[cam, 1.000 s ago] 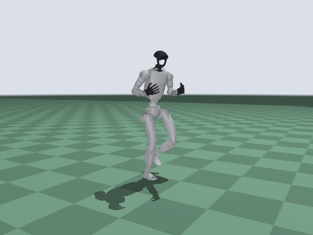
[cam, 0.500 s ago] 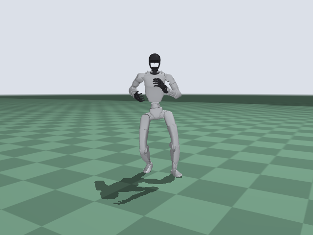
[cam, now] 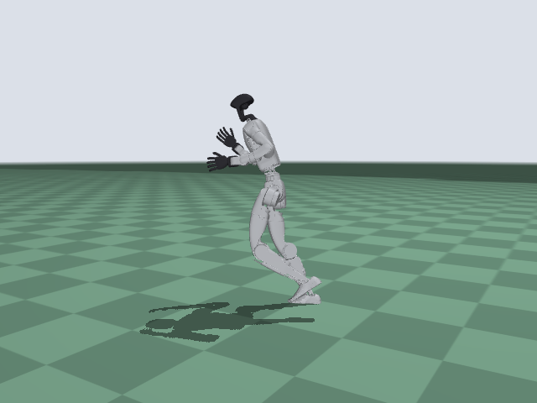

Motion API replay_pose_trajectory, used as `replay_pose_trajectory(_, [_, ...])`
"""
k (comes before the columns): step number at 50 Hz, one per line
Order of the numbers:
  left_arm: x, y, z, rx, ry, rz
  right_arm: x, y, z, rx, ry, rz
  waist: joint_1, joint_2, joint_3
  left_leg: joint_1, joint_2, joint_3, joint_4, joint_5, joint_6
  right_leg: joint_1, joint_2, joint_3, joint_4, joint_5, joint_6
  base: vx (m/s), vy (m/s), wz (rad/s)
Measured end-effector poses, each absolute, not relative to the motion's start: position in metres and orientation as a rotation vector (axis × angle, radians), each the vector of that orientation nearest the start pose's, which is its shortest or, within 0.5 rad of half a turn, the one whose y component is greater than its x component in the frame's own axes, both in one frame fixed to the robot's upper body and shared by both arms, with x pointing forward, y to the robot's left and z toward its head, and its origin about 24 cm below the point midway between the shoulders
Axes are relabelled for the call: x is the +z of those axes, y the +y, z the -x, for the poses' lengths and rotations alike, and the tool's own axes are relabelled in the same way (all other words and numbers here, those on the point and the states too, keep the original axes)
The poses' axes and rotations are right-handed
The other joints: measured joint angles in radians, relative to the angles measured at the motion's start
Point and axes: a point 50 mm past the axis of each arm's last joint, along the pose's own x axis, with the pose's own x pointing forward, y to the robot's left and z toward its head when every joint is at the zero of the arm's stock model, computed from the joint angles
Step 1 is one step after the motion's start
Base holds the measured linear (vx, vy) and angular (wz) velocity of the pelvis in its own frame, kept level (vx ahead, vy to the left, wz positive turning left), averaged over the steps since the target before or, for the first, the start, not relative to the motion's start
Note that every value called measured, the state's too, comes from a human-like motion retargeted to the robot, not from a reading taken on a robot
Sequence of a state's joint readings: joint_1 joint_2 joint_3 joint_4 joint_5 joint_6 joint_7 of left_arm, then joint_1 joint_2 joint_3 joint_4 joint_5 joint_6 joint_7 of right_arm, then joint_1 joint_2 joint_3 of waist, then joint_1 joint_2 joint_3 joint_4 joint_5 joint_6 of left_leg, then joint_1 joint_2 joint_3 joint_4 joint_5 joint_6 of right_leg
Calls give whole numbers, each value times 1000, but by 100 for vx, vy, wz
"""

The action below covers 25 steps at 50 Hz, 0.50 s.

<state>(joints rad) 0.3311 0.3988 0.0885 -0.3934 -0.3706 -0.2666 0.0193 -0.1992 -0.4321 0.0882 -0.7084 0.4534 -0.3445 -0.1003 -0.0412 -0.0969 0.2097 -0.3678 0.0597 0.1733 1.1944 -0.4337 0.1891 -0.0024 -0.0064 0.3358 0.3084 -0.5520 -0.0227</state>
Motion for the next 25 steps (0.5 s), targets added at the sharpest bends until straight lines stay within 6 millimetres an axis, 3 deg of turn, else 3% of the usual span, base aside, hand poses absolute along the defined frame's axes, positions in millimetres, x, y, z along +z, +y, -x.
replay_pose_trajectory(3, [117, 235, -161, -24, -325, 61, 272, -152, -174, 351, -1223, -285, 124, -55, -44, -9, -36, 45, -301, -59, -2, 68, -66, 29, -108, 177, 68, 78, -1, -165])
replay_pose_trajectory(5, [127, 231, -156, -93, -345, 143, 279, -149, -171, 371, -1256, -360, 201, -88, -64, 13, -64, 61, -582, -64, -22, 101, -90, 37, -154, 303, 112, 78, 4, -138])
replay_pose_trajectory(8, [144, 214, -163, -209, -429, 241, 283, -140, -170, 424, -1265, -478, 272, -92, -55, 78, -91, 57, -955, -42, -62, 153, -73, -8, -132, 415, 137, 78, 12, -88])
replay_pose_trajectory(10, [153, 199, -173, -293, -490, 220, 279, -134, -174, 426, -1250, -452, 282, -67, -36, 109, -96, 31, -1032, 20, -82, 180, -40, -56, -39, 435, 118, 80, 17, -19])
replay_pose_trajectory(12, [161, 181, -193, -355, -564, 133, 266, -132, -182, 393, -1191, -355, 262, -46, -19, 118, -99, 3, -940, 2, -51, 140, -16, -108, 183, 425, 112, 80, 17, 23])
replay_pose_trajectory(15, [184, 146, -224, -371, -735, 21, 230, -145, -188, 223, -1048, -181, 218, -34, -1, 125, -97, -2, -736, -163, -10, -1, -35, -208, 592, 369, 126, 79, 13, 7])
replay_pose_trajectory(18, [235, 103, -231, -375, -1012, 4, 194, -160, -176, 162, -856, -146, 120, -2, 13, 167, -55, 16, -638, -231, -80, -138, -137, -381, 835, 188, 34, 80, 5, 3])
replay_pose_trajectory(20, [275, 86, -220, -376, -1212, 6, 186, -170, -165, 191, -773, -112, 16, 40, 15, 226, -28, 1, -700, -210, -134, -231, -165, -464, 873, 104, -11, 81, -1, 26])
replay_pose_trajectory(22, [301, 80, -206, -369, -1362, -10, 185, -179, -158, 247, -710, -34, -104, 92, 1, 279, 6, -18, -783, -136, -173, -311, -139, -507, 770, 86, -5, 84, -11, 27])
replay_pose_trajectory(25, [315, 81, -194, -370, -1433, 19, 179, -190, -156, 306, -585, 53, -246, 163, -29, 347, 48, -35, -902, 29, -209, -379, -92, -550, 418, 132, 38, 91, -23, 6])
